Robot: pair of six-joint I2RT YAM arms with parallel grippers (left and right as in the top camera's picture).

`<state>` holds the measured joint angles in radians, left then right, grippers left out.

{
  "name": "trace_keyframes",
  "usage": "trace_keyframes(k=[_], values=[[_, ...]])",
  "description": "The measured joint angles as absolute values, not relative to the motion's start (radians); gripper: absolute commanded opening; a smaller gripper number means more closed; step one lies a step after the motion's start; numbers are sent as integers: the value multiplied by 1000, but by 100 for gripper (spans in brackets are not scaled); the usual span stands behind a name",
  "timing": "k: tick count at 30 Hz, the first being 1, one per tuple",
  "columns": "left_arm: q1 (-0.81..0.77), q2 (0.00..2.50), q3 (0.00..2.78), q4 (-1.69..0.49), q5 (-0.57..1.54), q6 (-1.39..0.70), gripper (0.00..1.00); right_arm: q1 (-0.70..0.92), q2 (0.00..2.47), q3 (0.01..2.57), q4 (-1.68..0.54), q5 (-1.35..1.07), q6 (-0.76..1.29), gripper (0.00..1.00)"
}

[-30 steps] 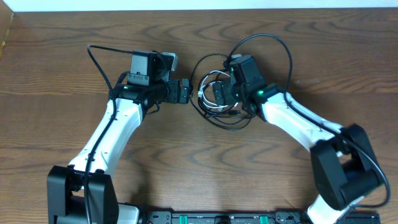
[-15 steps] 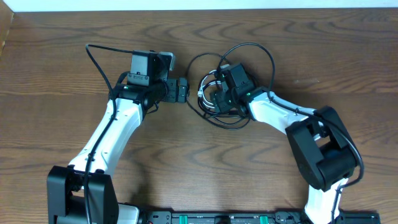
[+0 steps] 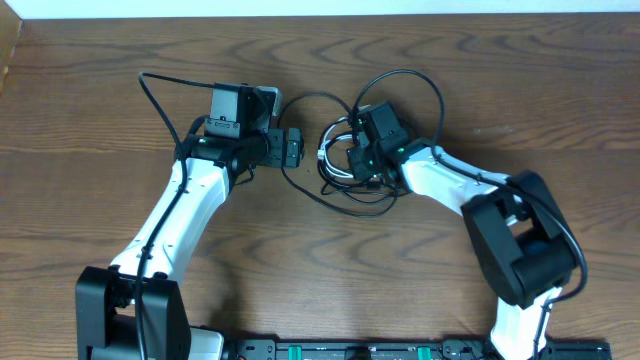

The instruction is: Untangle cables

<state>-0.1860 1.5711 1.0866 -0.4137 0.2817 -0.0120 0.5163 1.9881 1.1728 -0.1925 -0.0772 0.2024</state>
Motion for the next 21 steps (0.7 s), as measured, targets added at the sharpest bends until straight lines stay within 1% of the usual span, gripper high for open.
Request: trace_keyframes(k=[3,5,6,7,11,14,21], values=[[-186,1571,1087,-414,282,-12,98,493,1878,1153,-221,-110,212,1],[-186,1571,1087,-415,282,-12,98,470,1716,1153,-220,-144,217,1],[-186,1571,1087,-415,282,-12,98,467,1674,1153,-220,-150,219,1],[-186,1571,1087,-415,282,-12,98,461,1568,1155,-220,-168,221,1],[-186,1571,1087,-415,282,-12,98,459,1381,1156,-221,-188,224,1],[-186,1571,1087,-415,281,-12,98,459,1272,1156,-221,-194,225,1],[-186,1571,1087,-415,282,-12,99,459,1216,1156,-228,-195,238,1]])
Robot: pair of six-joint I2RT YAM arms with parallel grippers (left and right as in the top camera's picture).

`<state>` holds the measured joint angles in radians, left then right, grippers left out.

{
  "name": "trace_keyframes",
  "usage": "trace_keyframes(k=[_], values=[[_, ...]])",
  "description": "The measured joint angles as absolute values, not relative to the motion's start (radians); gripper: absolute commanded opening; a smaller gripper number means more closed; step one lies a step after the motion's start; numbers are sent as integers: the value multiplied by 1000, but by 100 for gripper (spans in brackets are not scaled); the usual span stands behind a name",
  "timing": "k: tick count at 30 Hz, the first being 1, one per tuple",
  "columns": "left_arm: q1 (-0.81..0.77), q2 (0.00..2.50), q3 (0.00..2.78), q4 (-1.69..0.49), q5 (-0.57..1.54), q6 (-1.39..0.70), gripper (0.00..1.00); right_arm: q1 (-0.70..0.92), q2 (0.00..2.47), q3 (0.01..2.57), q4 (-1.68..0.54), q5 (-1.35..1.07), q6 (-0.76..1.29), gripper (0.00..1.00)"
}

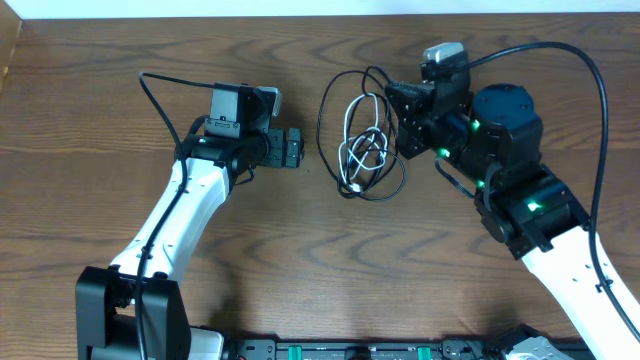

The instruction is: Untangle cables

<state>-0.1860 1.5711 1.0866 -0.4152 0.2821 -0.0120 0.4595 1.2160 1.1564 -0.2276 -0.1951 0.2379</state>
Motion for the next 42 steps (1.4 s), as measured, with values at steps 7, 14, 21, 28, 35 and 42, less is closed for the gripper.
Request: trace_keyframes(k=[7,14,21,28,35,42], values=[[-186,1571,1087,-416,318,-12,98,459,1216,1156,-244,-204,246,1],[-186,1571,1087,-415,585,111,98,459,1217,1156,-279,-182,245,1],[-187,1571,1087,-381,784,161,98,459,1224,1156,-281,-175,245,1],[-208,1571,1086,-291,835,127,98,459,1224,1156,-281,-185,246,1],[-284,1571,1086,-241,860,128,98,459,1224,1156,-281,-229,246,1],[-302,1571,1086,-234,851,128,98,459,1224,1156,-280,-270,246,1]])
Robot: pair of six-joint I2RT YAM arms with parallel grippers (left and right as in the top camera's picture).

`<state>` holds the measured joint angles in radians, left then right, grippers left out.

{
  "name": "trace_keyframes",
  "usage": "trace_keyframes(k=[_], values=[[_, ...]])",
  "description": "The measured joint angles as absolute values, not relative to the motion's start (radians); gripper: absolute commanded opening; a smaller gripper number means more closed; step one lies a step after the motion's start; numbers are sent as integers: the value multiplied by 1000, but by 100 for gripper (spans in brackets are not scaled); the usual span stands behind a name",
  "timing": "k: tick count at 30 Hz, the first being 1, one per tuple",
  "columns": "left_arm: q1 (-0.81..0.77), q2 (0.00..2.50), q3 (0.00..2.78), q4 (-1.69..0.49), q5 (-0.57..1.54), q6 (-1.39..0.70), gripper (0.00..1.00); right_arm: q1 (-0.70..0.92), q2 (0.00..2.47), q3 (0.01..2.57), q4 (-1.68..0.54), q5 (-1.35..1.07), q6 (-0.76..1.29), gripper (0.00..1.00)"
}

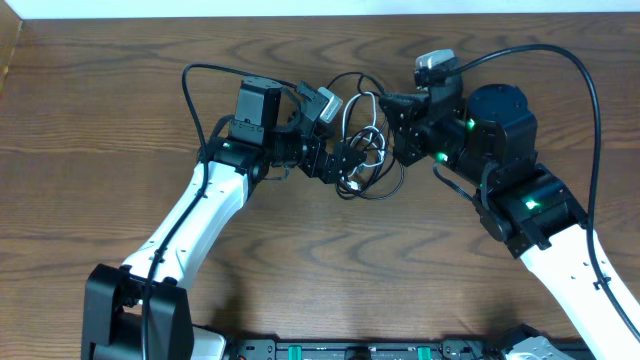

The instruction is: Untangle cables

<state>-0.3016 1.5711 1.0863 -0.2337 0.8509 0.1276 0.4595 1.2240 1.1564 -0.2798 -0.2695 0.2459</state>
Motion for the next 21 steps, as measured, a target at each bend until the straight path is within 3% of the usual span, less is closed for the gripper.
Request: trace_keyframes(k=[13,16,20,21], values=[[-302,1571,1086,-202,847,127,97,459,1224,1156,-229,-421,250,1],[-302,1571,1086,-202,844,128,73,459,1224,1156,-214,-451,260,1],[-302,1571,1086,-202,810,126,50,459,1224,1156,-212,-466,263,1],[-302,1571,1086,-202,805,126,36,459,1224,1156,-212,-468,263,1]])
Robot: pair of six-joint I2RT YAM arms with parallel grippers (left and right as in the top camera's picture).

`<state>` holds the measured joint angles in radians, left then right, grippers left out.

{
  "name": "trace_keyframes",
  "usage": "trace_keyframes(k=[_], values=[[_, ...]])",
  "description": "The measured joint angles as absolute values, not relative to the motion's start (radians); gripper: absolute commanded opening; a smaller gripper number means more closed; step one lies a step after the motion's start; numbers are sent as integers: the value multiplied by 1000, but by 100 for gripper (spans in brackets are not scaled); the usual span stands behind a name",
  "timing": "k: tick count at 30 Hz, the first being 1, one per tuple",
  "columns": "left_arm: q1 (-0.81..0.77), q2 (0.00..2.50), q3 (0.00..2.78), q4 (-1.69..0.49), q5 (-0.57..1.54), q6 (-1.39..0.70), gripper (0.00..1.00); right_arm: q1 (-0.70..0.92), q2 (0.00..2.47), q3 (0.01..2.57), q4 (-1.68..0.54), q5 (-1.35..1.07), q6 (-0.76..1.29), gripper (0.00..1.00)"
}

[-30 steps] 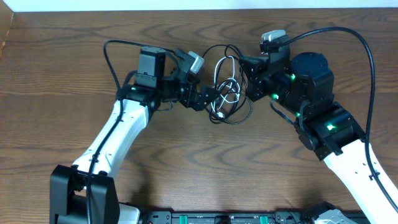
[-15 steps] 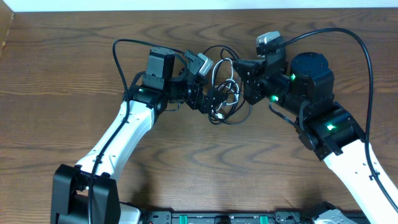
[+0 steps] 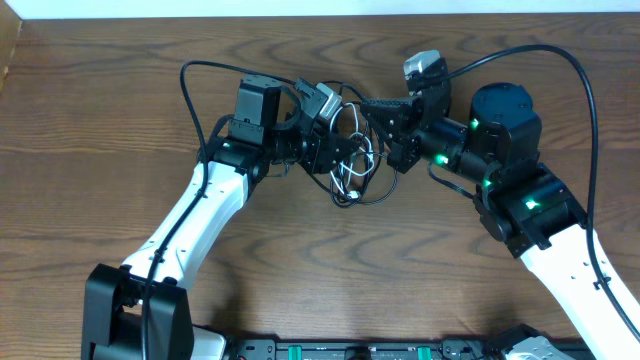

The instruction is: Untangle cables

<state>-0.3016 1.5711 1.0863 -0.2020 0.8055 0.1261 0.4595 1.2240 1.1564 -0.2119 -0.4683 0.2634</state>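
Note:
A tangle of black and white cables (image 3: 352, 172) hangs between the two arms over the middle of the wooden table (image 3: 90, 120). My right gripper (image 3: 388, 128) is raised above the table and shut on the upper right part of the tangle, with black loops bunched at its fingers. From the left, my left gripper (image 3: 336, 152) reaches into the tangle, its dark fingers against the white strands. Whether they pinch a strand is hidden in the dark clutter. The lower loops trail down toward the table below both grippers.
Each arm's own black supply cable arcs over it, one at the left (image 3: 195, 75) and one at the right (image 3: 575, 70). The table's far edge (image 3: 320, 14) meets a white wall. A black rail (image 3: 360, 350) runs along the near edge.
My left gripper has drawn back slightly to the left and up while staying in the tangle. The right gripper has turned and shifted a little left. The bundle has bunched closer between them.
First the tangle lay on the table with my right gripper down on it and the left gripper off to the left. Then the right arm held the bundle up, hanging. The left gripper then stood in the hanging cables, and now both are at the tangle.

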Motion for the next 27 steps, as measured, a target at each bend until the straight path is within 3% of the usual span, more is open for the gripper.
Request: trace_keyframes(k=[3,14,22,24,26,27], values=[[-302,1571,1086,-202,798,125,9,459,1224,1156,-212,-474,264,1],[-301,1571,1086,-202,784,124,8,459,1224,1156,-211,-471,264,1],[-251,1552,1085,-197,773,100,8,459,1224,1157,-369,-182,268,1],[-233,1507,1085,-195,771,99,8,459,1224,1157,-408,-88,270,12],[-212,1418,1084,-181,771,97,8,459,1224,1157,-445,13,273,39],[-207,1390,1084,-177,770,97,8,459,1224,1157,-463,52,275,64]])
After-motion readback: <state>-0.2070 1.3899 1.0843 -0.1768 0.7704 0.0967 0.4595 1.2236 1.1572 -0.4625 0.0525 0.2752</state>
